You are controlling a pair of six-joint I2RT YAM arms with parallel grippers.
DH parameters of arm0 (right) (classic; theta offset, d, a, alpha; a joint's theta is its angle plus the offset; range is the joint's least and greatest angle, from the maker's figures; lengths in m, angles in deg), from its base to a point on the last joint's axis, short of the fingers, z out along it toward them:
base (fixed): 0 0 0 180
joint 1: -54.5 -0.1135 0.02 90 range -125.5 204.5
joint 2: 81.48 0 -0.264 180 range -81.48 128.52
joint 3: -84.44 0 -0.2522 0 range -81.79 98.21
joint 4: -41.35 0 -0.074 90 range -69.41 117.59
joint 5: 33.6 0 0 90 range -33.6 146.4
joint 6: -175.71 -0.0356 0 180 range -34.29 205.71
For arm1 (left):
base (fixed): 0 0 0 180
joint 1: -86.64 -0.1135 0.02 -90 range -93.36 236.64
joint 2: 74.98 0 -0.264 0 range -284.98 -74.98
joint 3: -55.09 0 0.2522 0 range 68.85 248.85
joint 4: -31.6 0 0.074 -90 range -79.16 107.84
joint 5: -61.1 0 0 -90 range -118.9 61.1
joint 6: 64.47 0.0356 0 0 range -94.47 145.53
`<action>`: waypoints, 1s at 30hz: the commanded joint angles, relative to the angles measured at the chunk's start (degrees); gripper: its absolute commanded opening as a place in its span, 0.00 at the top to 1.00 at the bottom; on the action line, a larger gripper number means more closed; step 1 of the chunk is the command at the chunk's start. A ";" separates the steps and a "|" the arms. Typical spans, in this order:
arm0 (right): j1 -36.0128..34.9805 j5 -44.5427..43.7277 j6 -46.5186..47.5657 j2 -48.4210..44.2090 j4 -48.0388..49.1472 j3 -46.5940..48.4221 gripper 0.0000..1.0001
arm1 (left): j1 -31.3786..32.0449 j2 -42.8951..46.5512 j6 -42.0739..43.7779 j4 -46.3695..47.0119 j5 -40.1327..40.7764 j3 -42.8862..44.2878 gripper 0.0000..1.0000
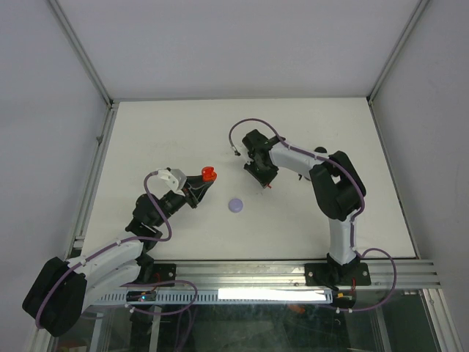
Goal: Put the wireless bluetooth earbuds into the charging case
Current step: Pick up the earbud from the center of the board.
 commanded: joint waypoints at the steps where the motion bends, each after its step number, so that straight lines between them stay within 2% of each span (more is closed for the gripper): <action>1: -0.43 -1.76 0.85 1.66 -0.26 0.53 0.78 | 0.51 -0.06 -0.93 2.26 -1.26 0.78 0.98; 4: -0.47 -1.68 0.65 1.39 -0.25 0.43 0.83 | 0.47 -0.23 -1.00 2.46 -1.31 0.79 0.98; 7: -0.52 -1.05 0.31 -0.82 0.47 -0.28 0.84 | 0.47 -0.24 -1.15 2.83 -1.04 0.71 0.98; 14: -0.98 -0.02 -2.96 -10.60 3.74 -0.51 0.88 | 0.47 -1.19 -1.02 5.54 0.17 0.88 0.98; 26: -4.38 -0.29 -7.95 -29.42 17.80 -3.79 0.89 | 0.47 -4.89 1.62 13.66 -0.31 2.62 0.98; 30: -5.39 4.71 -9.69 -35.55 24.40 -6.53 0.89 | 0.47 -5.69 3.64 16.58 -1.23 3.60 0.98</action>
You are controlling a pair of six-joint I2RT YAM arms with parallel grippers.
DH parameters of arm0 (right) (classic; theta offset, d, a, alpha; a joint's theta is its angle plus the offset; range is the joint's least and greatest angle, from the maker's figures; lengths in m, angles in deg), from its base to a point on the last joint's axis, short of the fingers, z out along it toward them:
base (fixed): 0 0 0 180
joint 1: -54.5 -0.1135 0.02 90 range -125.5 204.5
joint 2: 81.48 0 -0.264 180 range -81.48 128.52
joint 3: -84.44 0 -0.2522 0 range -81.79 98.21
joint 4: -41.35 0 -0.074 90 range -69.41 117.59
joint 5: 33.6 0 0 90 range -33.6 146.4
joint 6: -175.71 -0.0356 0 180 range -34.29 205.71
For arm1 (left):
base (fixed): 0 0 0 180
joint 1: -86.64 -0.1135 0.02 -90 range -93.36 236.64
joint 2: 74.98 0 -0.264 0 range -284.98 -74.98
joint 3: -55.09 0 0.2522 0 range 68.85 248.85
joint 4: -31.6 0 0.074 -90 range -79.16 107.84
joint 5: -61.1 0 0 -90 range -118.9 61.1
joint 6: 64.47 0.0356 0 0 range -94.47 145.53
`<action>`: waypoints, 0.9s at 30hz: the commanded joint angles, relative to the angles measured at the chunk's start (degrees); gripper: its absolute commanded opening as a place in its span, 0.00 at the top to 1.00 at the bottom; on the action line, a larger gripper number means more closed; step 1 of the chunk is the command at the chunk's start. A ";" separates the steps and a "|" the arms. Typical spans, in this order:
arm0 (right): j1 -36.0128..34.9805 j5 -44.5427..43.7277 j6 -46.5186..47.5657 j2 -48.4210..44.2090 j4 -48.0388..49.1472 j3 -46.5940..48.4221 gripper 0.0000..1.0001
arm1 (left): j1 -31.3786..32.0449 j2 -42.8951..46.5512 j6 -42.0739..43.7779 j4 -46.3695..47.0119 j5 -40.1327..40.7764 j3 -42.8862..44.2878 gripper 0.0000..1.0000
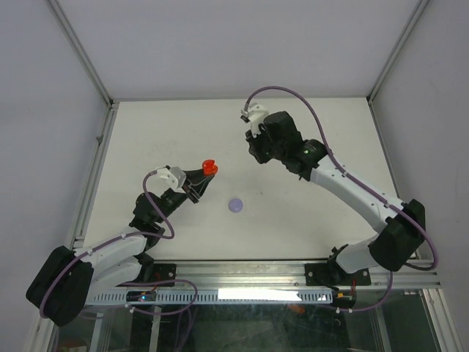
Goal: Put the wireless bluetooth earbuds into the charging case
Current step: Pick up the earbud from the center of the board, then place the earbud in the charging case.
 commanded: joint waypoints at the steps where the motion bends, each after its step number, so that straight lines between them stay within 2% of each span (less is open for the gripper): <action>1: -1.24 5.28 -3.11 -7.11 11.14 -2.76 0.89 | 0.41 -0.68 3.08 8.71 -1.71 3.12 0.99; 14: -5.49 18.57 -9.85 -18.09 35.44 -13.29 0.89 | 0.47 -2.86 9.54 15.95 -8.63 6.13 0.98; 19: -6.50 21.53 -12.58 -19.36 43.76 -16.86 0.90 | 0.47 -3.35 10.64 17.77 -11.15 6.92 0.98; 27: -8.45 23.61 -15.05 -17.65 51.03 -19.17 0.91 | 0.44 -2.97 11.25 18.41 -13.12 7.99 0.98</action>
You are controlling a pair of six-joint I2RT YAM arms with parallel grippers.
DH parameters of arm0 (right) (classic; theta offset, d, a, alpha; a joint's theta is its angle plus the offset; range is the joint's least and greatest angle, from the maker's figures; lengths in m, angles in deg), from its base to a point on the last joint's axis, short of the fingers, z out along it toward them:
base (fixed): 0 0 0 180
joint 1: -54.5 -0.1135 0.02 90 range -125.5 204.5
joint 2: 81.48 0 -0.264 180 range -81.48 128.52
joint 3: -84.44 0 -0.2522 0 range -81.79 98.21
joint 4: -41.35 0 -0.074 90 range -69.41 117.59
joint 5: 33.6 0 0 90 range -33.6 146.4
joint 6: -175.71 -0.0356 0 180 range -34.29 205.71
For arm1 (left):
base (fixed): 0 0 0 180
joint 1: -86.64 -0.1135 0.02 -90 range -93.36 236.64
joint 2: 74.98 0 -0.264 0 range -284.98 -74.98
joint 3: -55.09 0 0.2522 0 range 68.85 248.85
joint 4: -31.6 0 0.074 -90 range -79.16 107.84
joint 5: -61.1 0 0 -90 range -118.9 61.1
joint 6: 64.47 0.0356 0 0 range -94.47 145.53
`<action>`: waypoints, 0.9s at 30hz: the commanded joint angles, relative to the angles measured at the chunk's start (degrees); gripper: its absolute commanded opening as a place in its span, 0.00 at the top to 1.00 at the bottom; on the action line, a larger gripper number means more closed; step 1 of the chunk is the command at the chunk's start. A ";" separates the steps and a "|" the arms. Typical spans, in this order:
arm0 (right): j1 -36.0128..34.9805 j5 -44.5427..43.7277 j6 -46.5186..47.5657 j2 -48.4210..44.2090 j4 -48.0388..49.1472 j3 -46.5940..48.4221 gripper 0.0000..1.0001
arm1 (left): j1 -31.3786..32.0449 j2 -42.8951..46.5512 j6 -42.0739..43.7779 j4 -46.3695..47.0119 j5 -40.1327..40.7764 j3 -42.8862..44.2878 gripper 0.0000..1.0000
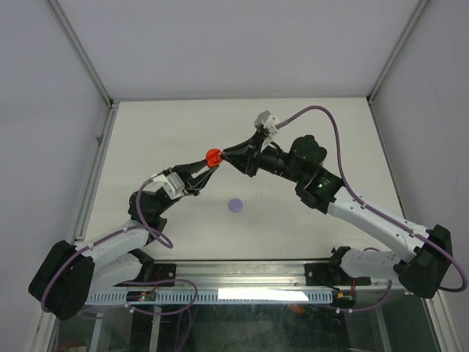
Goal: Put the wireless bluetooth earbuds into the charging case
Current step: Place the earbud in the charging case.
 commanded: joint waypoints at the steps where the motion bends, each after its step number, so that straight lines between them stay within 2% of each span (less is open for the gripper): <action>1: -1.26 2.12 -2.34 0.32 9.50 -0.33 0.92 | 0.46 0.42 1.72 3.98 -2.43 2.34 0.98; 6: -1.99 1.90 -2.85 1.57 11.29 -0.80 0.93 | 0.47 0.51 0.76 5.14 -3.18 2.49 0.98; 27: -3.67 -3.22 0.94 1.93 7.34 -1.17 0.94 | 0.46 0.64 -4.23 9.12 -0.97 0.99 0.98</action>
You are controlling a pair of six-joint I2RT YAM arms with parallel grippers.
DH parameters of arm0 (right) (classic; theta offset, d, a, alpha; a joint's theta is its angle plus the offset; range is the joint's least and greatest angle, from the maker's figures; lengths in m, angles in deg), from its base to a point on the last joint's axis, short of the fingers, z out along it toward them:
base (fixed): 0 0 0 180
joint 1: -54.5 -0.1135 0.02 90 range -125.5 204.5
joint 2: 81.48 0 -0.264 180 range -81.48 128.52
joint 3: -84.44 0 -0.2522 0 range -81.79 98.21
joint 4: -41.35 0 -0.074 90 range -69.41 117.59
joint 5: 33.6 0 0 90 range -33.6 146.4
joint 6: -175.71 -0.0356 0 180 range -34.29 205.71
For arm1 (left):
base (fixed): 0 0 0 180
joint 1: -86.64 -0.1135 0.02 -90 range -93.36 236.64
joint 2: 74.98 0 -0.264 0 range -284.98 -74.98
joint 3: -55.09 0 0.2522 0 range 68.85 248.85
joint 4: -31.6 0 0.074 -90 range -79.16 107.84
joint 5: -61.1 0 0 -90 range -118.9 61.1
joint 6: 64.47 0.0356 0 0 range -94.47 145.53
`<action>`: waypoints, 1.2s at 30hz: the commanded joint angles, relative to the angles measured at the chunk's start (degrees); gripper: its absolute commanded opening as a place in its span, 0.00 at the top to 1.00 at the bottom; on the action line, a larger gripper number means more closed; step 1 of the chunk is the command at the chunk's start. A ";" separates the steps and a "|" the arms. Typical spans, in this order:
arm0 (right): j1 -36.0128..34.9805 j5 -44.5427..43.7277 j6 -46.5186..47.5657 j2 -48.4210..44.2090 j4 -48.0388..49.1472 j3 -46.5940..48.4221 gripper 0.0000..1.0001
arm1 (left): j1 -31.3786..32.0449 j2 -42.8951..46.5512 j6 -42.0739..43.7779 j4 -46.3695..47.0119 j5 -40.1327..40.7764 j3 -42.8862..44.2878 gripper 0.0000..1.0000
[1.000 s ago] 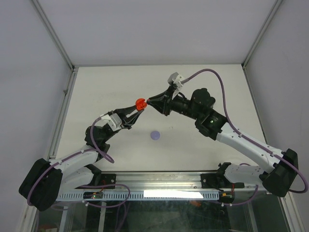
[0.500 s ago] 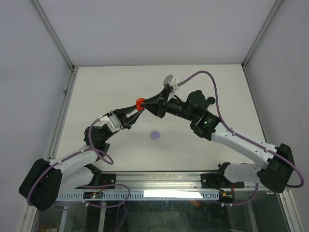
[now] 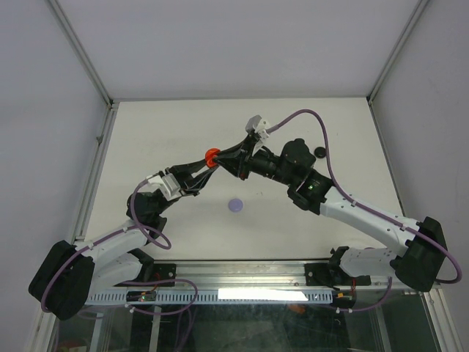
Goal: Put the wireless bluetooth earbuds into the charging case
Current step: Place the earbud in the charging case.
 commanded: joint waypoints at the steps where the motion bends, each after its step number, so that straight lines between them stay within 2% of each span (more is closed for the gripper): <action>1: -0.48 -1.82 1.57 -1.11 0.73 0.29 0.94 | 0.46 0.73 -1.82 5.33 0.67 0.47 0.98; 23: -2.43 -1.82 1.57 0.01 -2.42 0.91 0.94 | 0.47 0.57 -7.61 3.33 8.28 0.93 0.99; 25: -2.59 -1.82 1.57 0.61 -3.72 1.92 0.94 | 0.49 0.31 -7.10 3.11 7.74 0.93 0.99; 27: -2.76 -2.52 5.82 1.13 -4.71 2.63 0.94 | 0.47 0.29 -6.08 2.33 6.99 1.00 0.99; 36: -3.87 -5.72 5.77 3.36 -12.05 7.44 0.93 | 0.55 2.00 1.02 -4.33 6.45 2.14 0.99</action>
